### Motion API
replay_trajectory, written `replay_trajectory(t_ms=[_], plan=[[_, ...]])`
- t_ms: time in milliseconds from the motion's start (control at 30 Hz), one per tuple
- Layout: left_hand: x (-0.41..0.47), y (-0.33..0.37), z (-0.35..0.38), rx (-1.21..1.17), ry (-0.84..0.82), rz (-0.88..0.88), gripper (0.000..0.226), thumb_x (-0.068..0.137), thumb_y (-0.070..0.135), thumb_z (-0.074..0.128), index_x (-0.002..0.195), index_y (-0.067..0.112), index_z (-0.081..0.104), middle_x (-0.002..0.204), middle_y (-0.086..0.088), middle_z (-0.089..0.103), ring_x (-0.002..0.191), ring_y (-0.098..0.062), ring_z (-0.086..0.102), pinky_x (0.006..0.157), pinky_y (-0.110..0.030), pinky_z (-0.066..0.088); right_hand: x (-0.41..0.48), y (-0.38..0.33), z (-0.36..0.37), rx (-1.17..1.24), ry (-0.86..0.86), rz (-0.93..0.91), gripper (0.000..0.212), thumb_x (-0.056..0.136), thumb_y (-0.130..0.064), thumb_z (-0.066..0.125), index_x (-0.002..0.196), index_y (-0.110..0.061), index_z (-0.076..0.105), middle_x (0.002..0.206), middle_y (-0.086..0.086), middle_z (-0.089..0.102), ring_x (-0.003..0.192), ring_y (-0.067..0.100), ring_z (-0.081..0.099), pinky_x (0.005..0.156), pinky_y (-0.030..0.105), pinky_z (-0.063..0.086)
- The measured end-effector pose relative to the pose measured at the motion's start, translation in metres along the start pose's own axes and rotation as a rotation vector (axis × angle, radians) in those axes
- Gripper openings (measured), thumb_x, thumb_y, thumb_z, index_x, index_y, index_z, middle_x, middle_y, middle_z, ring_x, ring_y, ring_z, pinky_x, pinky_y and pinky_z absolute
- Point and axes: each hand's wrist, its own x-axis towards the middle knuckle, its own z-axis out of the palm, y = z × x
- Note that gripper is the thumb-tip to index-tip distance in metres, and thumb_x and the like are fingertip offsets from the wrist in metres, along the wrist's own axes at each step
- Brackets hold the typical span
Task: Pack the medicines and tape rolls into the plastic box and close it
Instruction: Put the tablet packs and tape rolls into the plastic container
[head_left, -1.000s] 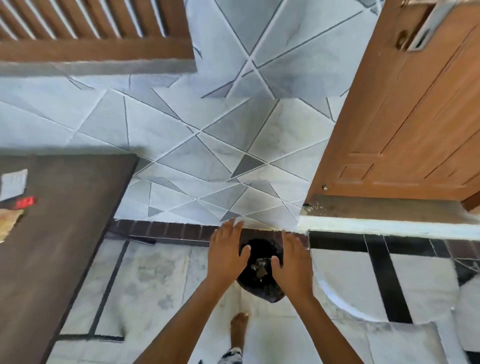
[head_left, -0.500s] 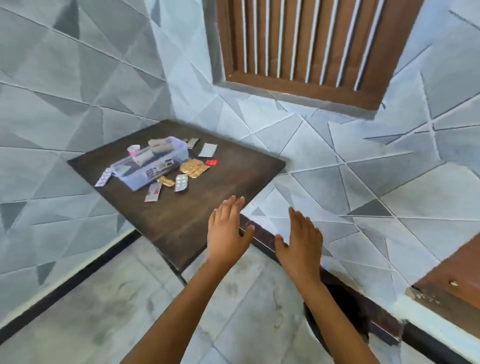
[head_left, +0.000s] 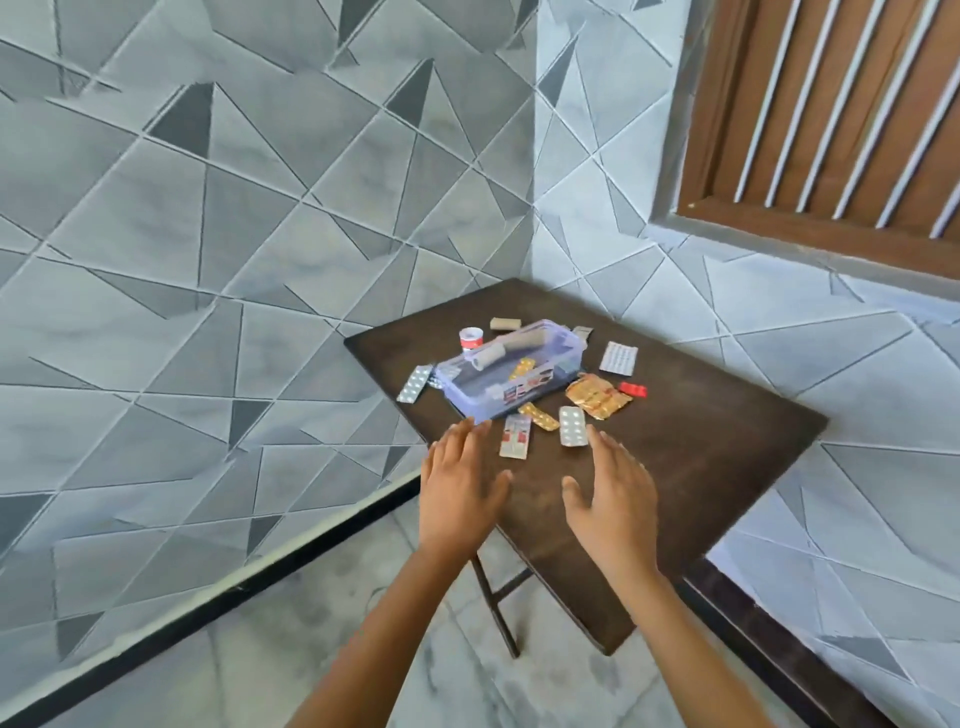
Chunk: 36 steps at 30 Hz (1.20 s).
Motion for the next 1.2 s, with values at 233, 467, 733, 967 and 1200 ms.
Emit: replay_trajectory(t_ms=[233, 467, 733, 967, 1200], plan=[[0.066, -0.050, -0.004, -0.009, -0.025, -0.012, 0.060, 0.088, 0.040, 0.055, 0.142, 0.021, 0.034, 0.152, -0.001, 0.034, 0.141, -0.020, 0.029, 0.117, -0.036, 0.024, 0.044, -0.030, 0.050, -0.022, -0.037, 0.012, 0.060, 0.082, -0.024, 0.063, 0.136, -0.013, 0.040, 0.142, 0.010, 0.048, 0.132, 0.025, 0.044, 0.107, 0.041, 0.036], [0.140, -0.094, 0.014, -0.001, -0.045, -0.005, 0.058, 0.086, 0.037, 0.058, 0.139, 0.021, 0.040, 0.149, -0.002, 0.040, 0.137, -0.021, 0.036, 0.115, -0.036, 0.025, 0.109, -0.044, 0.109, 0.001, -0.059, 0.036, 0.060, 0.084, -0.022, 0.062, 0.138, -0.013, 0.037, 0.144, 0.009, 0.045, 0.135, 0.024, 0.041, 0.110, 0.038, 0.034], [0.246, -0.143, 0.040, 0.051, -0.144, -0.017, 0.051, 0.087, 0.033, 0.058, 0.135, 0.018, 0.045, 0.145, -0.005, 0.045, 0.134, -0.024, 0.040, 0.116, -0.040, 0.029, 0.170, -0.055, 0.179, 0.057, -0.070, 0.188, 0.057, 0.085, -0.022, 0.061, 0.137, -0.012, 0.040, 0.143, 0.009, 0.046, 0.133, 0.024, 0.043, 0.107, 0.037, 0.038], [0.294, -0.185, 0.060, -0.027, -0.207, -0.034, 0.041, 0.088, 0.028, 0.057, 0.128, 0.018, 0.053, 0.137, -0.004, 0.053, 0.124, -0.026, 0.049, 0.104, -0.041, 0.039, 0.201, -0.059, 0.209, 0.059, -0.004, 0.269, 0.054, 0.085, -0.018, 0.060, 0.136, -0.015, 0.041, 0.141, 0.008, 0.049, 0.130, 0.025, 0.045, 0.104, 0.037, 0.041], [0.345, -0.245, 0.071, -0.100, -0.352, 0.013, 0.036, 0.092, 0.029, 0.051, 0.125, 0.016, 0.057, 0.135, -0.008, 0.056, 0.120, -0.027, 0.054, 0.104, -0.038, 0.041, 0.193, -0.092, 0.244, 0.045, 0.248, 0.390, 0.040, 0.080, -0.012, 0.055, 0.120, -0.008, 0.055, 0.119, 0.012, 0.063, 0.112, 0.030, 0.059, 0.092, 0.038, 0.048]])
